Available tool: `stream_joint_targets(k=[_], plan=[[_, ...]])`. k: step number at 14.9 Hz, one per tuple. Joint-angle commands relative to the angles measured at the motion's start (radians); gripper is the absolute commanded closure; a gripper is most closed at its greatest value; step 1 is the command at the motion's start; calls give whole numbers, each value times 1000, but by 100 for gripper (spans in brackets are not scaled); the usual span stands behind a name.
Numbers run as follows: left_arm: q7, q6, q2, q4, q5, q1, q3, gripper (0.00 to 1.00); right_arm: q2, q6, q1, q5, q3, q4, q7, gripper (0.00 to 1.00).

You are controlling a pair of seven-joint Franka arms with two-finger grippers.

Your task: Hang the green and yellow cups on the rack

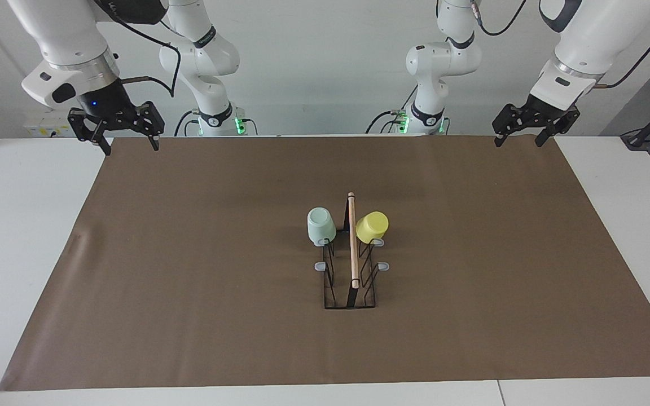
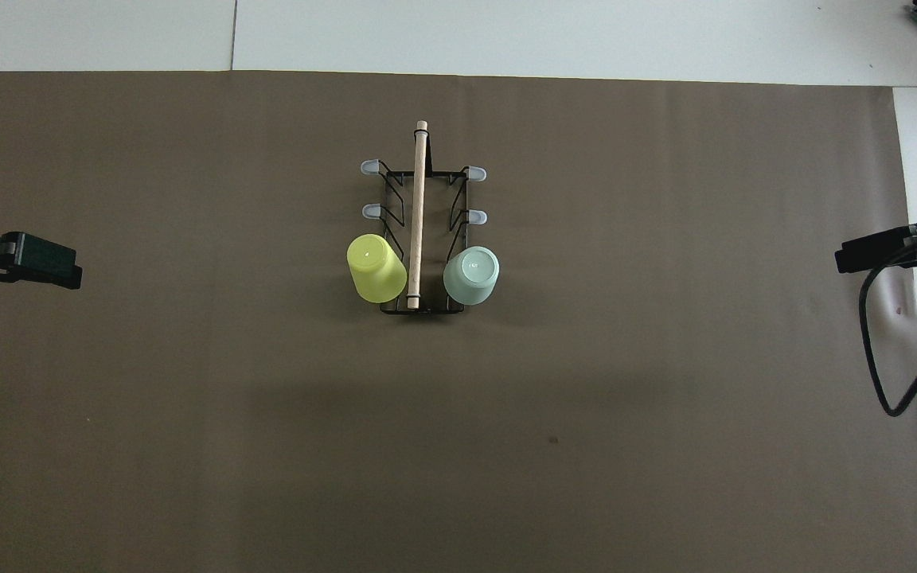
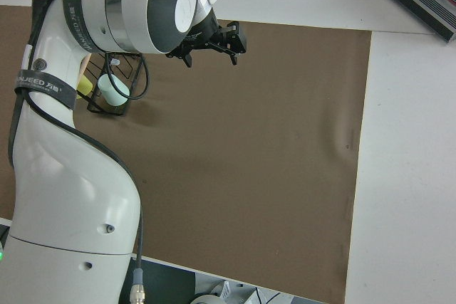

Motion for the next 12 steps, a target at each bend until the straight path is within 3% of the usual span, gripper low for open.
stream_joint_targets(k=[1, 5, 12], plan=[[-1, 0, -29, -31, -5, 13, -9, 0, 15, 10, -21, 11, 17, 20, 12, 0], [111, -28, -15, 10, -5, 25, -6, 0, 15, 10, -21, 11, 17, 20, 12, 0], [33, -26, -23, 9, -10, 23, -9, 0, 15, 12, -21, 11, 17, 20, 12, 0]])
